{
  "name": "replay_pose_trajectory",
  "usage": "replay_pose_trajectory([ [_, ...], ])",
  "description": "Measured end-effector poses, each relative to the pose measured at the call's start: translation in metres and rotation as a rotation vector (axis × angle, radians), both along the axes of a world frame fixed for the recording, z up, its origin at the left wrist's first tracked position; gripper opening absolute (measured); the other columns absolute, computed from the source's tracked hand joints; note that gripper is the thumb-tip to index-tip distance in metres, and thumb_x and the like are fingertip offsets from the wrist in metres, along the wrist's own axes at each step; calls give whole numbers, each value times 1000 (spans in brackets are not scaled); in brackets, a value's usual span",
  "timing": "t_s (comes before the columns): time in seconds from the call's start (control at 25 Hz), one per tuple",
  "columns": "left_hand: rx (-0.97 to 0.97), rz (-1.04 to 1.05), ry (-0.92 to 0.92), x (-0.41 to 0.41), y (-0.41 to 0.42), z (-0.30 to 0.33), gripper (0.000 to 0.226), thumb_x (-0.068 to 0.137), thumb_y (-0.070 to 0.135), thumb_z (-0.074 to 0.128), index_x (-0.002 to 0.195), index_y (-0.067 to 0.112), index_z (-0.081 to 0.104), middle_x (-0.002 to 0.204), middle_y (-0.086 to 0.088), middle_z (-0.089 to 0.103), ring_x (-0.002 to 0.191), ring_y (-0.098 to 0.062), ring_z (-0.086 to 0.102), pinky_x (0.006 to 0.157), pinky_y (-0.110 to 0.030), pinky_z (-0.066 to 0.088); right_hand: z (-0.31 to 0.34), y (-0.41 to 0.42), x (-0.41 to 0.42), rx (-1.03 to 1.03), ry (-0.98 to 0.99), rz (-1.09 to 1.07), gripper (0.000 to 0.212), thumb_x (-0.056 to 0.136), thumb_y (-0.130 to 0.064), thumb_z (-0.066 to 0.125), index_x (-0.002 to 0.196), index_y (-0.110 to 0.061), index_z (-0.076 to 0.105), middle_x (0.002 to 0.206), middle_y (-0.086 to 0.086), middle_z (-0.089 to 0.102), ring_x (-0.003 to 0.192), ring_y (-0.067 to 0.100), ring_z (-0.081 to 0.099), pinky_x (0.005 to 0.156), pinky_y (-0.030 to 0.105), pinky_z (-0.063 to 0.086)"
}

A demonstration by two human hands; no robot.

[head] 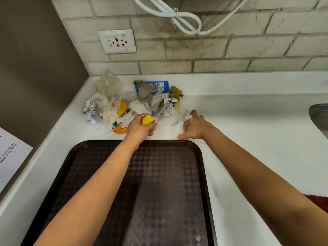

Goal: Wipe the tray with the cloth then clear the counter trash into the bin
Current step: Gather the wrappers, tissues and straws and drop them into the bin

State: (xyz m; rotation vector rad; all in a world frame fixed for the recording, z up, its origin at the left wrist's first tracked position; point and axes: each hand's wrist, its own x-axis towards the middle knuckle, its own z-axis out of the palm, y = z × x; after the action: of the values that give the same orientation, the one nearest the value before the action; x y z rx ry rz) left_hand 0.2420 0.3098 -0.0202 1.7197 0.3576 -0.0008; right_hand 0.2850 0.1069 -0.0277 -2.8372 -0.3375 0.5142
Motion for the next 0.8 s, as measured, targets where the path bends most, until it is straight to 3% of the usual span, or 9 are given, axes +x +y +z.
replay_pose_trajectory([
  [0.16, 20, -5, -6, -4, 1, 5, 47, 83, 18, 69, 124, 11, 48, 106, -3, 50, 82, -10, 55, 58, -18, 54, -6, -1, 3, 161, 6, -57, 25, 73, -26, 74, 92, -12, 67, 124, 12, 36, 104, 29, 51, 87, 29, 45],
  [0.32, -33, -24, -18, -17, 1, 20, 46, 82, 22, 69, 122, 12, 48, 99, -5, 55, 67, -11, 59, 51, -18, 53, 1, -18, -10, 612, -270, -352, 13, 74, -6, 69, 86, -7, 63, 117, 21, 45, 86, 24, 49, 64, 12, 37],
  [0.44, -17, -53, -86, -35, -9, 33, 45, 81, 27, 70, 119, 13, 50, 89, 0, 55, 41, -1, 47, 49, -21, 52, 18, -30, -37, 845, -375, -424, 42, 72, 4, 61, 108, -16, 51, 103, 10, 49, 71, 18, 49, 52, 14, 42],
  [0.52, -30, -90, -121, -51, -23, 42, 44, 82, 24, 69, 119, 17, 47, 83, 3, 53, 39, 0, 45, 46, -19, 50, 30, -34, -63, 965, -374, -472, 57, 73, 6, 59, 121, -17, 37, 97, -1, 44, 64, 13, 50, 46, 13, 46],
  [0.56, -40, -110, -118, -59, -30, 46, 43, 83, 21, 68, 120, 19, 45, 82, 3, 53, 41, -1, 46, 44, -18, 48, 35, -35, -75, 1017, -363, -505, 53, 75, 6, 59, 118, -15, 36, 98, 1, 45, 61, 14, 52, 44, 15, 47],
  [0.68, 2, -183, -75, -87, -52, 53, 49, 86, 12, 63, 128, 20, 39, 78, 0, 53, 49, -6, 48, 44, -18, 46, 43, -42, -117, 1043, -333, -528, 36, 77, 3, 61, 102, -15, 42, 96, 15, 55, 55, 19, 56, 42, 19, 47],
  [0.8, 28, -278, -81, -121, -70, 56, 52, 85, 12, 64, 130, 24, 40, 84, 0, 56, 50, -4, 54, 48, -17, 50, 47, -51, -163, 966, -408, -454, 32, 72, 2, 63, 92, -21, 52, 85, 3, 58, 59, 9, 57, 49, 16, 46],
])
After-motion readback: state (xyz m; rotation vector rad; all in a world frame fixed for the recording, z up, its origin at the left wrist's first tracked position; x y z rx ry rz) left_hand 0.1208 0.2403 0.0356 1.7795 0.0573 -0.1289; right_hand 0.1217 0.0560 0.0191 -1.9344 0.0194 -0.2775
